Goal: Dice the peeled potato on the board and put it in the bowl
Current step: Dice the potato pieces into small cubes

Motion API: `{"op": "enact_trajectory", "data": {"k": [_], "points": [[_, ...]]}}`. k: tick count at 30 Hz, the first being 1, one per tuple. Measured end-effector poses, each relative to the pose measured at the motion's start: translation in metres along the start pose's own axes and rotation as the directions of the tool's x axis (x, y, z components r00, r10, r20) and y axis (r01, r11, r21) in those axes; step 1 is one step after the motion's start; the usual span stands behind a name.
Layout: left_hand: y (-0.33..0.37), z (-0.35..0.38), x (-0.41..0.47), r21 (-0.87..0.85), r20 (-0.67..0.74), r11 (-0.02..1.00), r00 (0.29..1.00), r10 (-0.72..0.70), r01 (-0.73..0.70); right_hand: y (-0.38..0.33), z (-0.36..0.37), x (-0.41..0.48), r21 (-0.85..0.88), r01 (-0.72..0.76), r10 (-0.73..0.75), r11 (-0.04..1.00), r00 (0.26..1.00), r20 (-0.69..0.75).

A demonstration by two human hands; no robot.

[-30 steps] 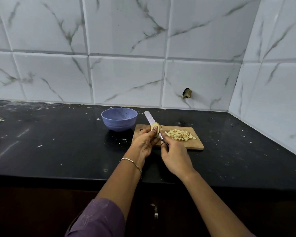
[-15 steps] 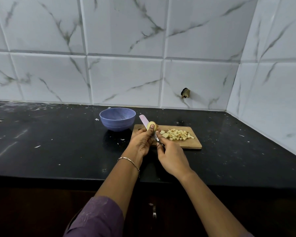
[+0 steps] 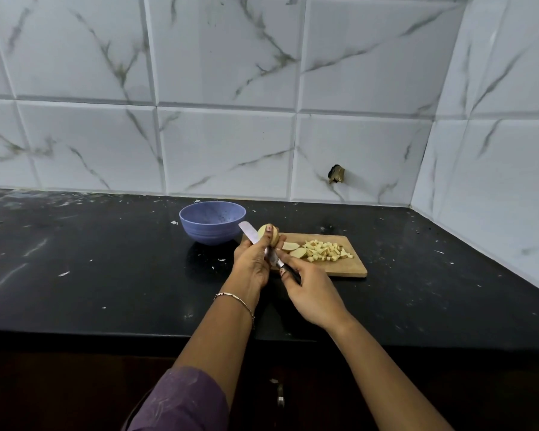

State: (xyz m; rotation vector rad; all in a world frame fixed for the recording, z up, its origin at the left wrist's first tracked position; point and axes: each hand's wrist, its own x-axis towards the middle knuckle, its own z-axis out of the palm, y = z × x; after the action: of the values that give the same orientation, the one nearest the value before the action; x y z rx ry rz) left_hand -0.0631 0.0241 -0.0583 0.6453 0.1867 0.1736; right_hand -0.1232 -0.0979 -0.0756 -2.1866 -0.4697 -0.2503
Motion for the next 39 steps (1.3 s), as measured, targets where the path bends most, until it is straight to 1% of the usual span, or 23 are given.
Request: {"op": "enact_trajectory", "data": {"k": [1,4,6,9,13,17,19,22,24,26,28,32,33,36,37,39], "points": [[0.001,0.000,0.001,0.002,-0.019,1.000,1.000,-0.012,0.012,0.001,0.000,0.001,0.044,-0.008,0.008,0.999,1.000,-0.009],[0.005,-0.002,0.001,0.042,-0.028,0.998,0.999,-0.036,0.037,0.005,0.001,0.005,0.256,-0.058,0.074,0.965,0.996,-0.055],[0.006,-0.004,0.001,0.052,-0.021,0.998,1.000,-0.022,0.023,0.006,0.001,0.006,0.327,-0.076,0.107,0.942,0.991,-0.077],[0.008,-0.004,-0.001,0.104,-0.045,0.995,0.999,-0.001,0.005,0.008,0.001,0.007,0.345,-0.076,0.117,0.936,0.988,-0.097],[0.007,-0.006,0.000,0.184,-0.075,0.982,0.996,0.047,-0.032,0.008,0.002,0.007,0.378,-0.095,0.138,0.921,0.987,-0.087],[0.005,-0.007,0.001,0.291,-0.072,0.953,0.991,0.109,-0.084,0.008,0.000,0.006,0.420,-0.114,0.163,0.900,0.983,-0.083],[0.004,-0.006,0.002,0.381,-0.051,0.918,0.989,0.139,-0.109,0.007,-0.003,0.005,0.458,-0.127,0.188,0.880,0.978,-0.089],[0.000,-0.007,0.005,0.529,0.011,0.834,0.984,0.176,-0.155,0.007,-0.008,0.005,0.529,-0.165,0.272,0.832,0.953,-0.131],[-0.001,-0.007,0.007,0.603,0.034,0.780,0.982,0.186,-0.168,0.010,-0.014,0.008,0.522,-0.181,0.323,0.834,0.926,-0.195],[0.001,-0.007,0.006,0.668,0.046,0.718,0.974,0.220,-0.194,0.015,-0.020,0.011,0.464,-0.193,0.343,0.864,0.902,-0.263],[0.005,-0.006,0.004,0.751,0.057,0.622,0.960,0.274,-0.222,0.023,-0.030,0.015,0.377,-0.220,0.346,0.900,0.886,-0.309],[0.007,-0.009,0.009,0.895,0.127,0.367,0.935,0.331,-0.252,0.039,-0.045,0.020,0.207,-0.252,0.312,0.945,0.883,-0.350],[0.006,-0.008,0.009,0.920,0.161,0.287,0.923,0.348,-0.269,0.041,-0.047,0.020,0.164,-0.257,0.300,0.952,0.885,-0.356],[0.003,-0.002,0.006,0.929,0.357,-0.062,0.836,0.416,-0.366,0.042,-0.052,0.020,0.046,-0.256,0.255,0.966,0.900,-0.353],[0.002,0.000,0.004,0.903,0.430,-0.167,0.813,0.393,-0.397,0.042,-0.052,0.019,0.012,-0.254,0.242,0.967,0.905,-0.350],[0.000,0.006,-0.003,0.818,0.550,-0.364,0.790,0.271,-0.445,0.040,-0.053,0.017,-0.030,-0.251,0.226,0.967,0.910,-0.347]]}}
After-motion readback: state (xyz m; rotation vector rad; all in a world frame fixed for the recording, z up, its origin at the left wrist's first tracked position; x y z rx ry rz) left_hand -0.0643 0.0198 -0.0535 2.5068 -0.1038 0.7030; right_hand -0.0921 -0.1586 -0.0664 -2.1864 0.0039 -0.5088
